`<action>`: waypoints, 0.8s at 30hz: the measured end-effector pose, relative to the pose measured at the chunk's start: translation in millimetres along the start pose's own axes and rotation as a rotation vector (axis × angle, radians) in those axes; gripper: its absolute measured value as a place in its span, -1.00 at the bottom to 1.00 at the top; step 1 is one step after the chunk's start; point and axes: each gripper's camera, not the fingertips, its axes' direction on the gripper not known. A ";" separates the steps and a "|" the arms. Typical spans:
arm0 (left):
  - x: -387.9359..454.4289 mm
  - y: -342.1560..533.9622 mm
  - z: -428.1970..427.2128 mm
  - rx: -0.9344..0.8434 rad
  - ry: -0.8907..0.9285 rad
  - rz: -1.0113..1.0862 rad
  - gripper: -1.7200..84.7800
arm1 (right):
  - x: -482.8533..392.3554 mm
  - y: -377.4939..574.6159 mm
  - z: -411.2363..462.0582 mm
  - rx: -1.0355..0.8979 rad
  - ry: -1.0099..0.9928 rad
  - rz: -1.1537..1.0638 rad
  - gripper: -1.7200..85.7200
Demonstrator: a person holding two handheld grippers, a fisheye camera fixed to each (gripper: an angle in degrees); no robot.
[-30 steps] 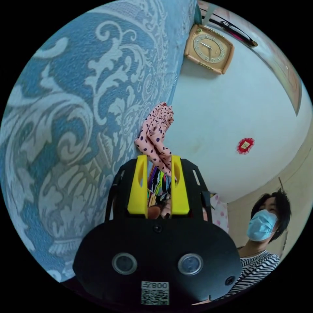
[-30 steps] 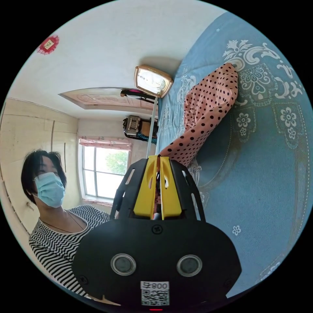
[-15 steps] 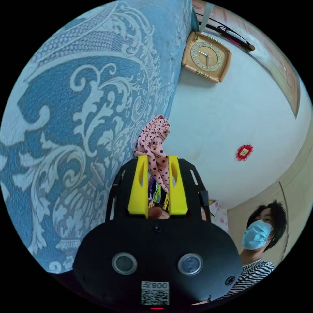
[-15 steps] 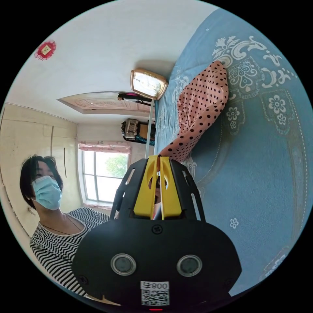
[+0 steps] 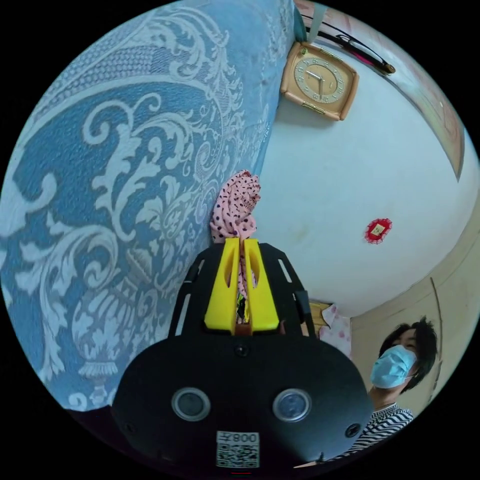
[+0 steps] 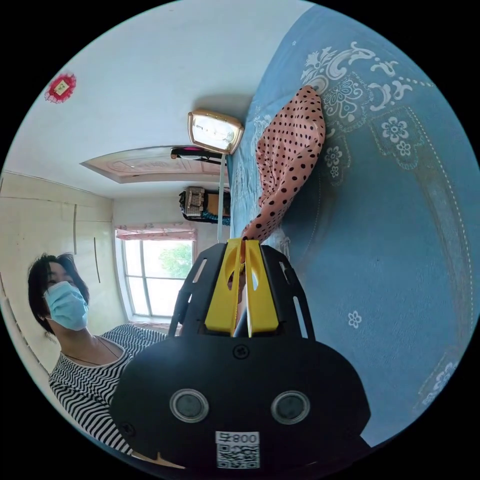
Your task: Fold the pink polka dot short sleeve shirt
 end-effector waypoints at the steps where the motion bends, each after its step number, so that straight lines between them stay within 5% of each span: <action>1: -0.1 8.5 0.1 -0.001 0.002 0.009 -0.91 | -3.3 4.6 -6.4 0.002 0.002 0.001 -0.94; 24: -45.5 237.6 38.4 -0.254 0.090 0.230 -0.93 | -119.6 249.1 -208.9 0.065 -0.032 -0.159 -0.94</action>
